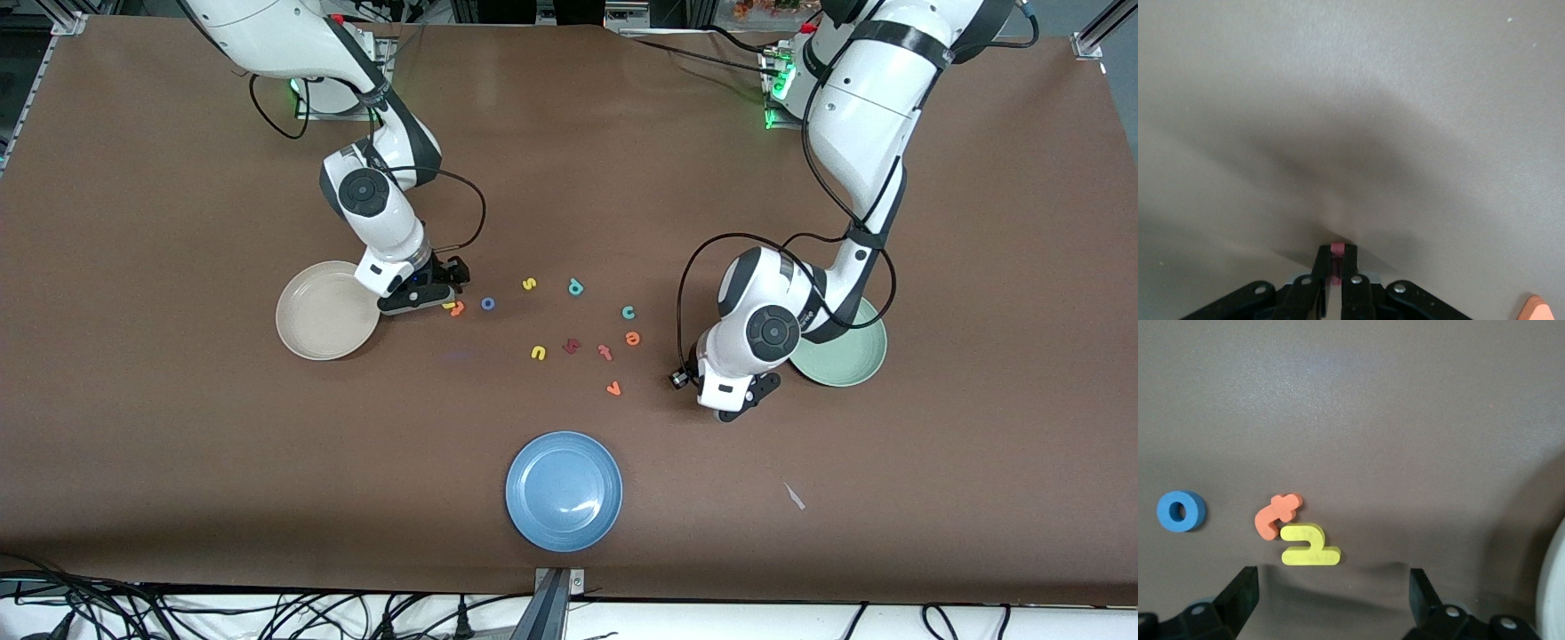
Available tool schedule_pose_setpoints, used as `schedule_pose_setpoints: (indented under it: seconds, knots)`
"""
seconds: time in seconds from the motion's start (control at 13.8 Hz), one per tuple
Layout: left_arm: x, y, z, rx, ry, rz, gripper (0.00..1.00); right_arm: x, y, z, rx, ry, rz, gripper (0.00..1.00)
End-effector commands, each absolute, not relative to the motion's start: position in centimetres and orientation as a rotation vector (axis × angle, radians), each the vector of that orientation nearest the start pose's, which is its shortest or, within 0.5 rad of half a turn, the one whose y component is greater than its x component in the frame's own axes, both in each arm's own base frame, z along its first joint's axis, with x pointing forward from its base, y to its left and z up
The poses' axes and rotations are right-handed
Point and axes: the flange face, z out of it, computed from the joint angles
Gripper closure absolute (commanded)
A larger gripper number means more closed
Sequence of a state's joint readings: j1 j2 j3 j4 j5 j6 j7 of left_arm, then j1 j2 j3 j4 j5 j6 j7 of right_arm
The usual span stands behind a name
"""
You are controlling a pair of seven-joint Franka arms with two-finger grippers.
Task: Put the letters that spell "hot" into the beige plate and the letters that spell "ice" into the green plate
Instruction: 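Drop the pink letter on the green plate while the right gripper grasps yellow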
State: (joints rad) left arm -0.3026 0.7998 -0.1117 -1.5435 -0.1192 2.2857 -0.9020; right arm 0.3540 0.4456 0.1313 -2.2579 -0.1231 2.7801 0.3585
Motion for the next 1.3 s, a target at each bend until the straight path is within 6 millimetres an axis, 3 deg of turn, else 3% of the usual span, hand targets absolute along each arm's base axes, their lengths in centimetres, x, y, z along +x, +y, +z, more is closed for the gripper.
schedule_pose_setpoints:
  seconds: [0.0, 0.14, 0.29, 0.43, 0.51, 0.58, 0.72, 0.94, 1.09, 1.16, 1.23]
  knots:
    - [65.1, -24.0, 23.2, -3.131, -0.794, 0.315, 1.00, 47.5, 26.1, 16.7, -3.071, -0.359, -0.129, 0.01]
    - [65.2, -20.9, 27.0, -3.154, -0.650, 0.376, 1.00, 47.6, 26.3, 15.9, -3.064, -0.368, -0.134, 0.03]
    - [64.5, -17.6, 28.7, -3.149, -0.423, 0.523, 1.00, 47.5, 26.6, 15.3, -3.057, -0.415, -0.157, 0.12]
    - [64.2, -13.0, 29.9, -3.156, -0.272, 0.627, 1.00, 47.9, 26.7, 16.0, -3.055, -0.419, -0.175, 0.15]
    - [64.0, -11.0, 29.5, -3.162, -0.221, 0.675, 1.00, 47.9, 26.8, 16.1, -3.054, -0.424, -0.177, 0.16]
    - [63.8, -10.4, 28.5, -3.159, -0.166, 0.707, 1.00, 48.2, 26.9, 16.3, -3.052, -0.425, -0.187, 0.19]
    - [62.7, -8.3, 24.6, -3.070, -0.134, 0.775, 1.00, 48.4, 27.0, 16.8, -3.051, -0.427, -0.196, 0.23]
    - [61.6, -6.9, 20.0, -3.020, -0.143, 0.876, 1.00, 48.6, 26.9, 17.3, -3.048, -0.425, -0.212, 0.33]
    - [61.1, -6.7, 19.0, -3.008, -0.149, 0.908, 0.99, 48.6, 26.9, 17.3, -3.048, -0.423, -0.212, 0.35]
    - [61.2, -6.5, 19.2, -3.018, -0.171, 0.906, 0.74, 48.6, 26.9, 17.3, -3.048, -0.420, -0.212, 0.39]
    - [61.5, -5.8, 19.5, -3.029, -0.208, 0.900, 0.31, 48.6, 26.9, 17.3, -3.048, -0.420, -0.212, 0.43]
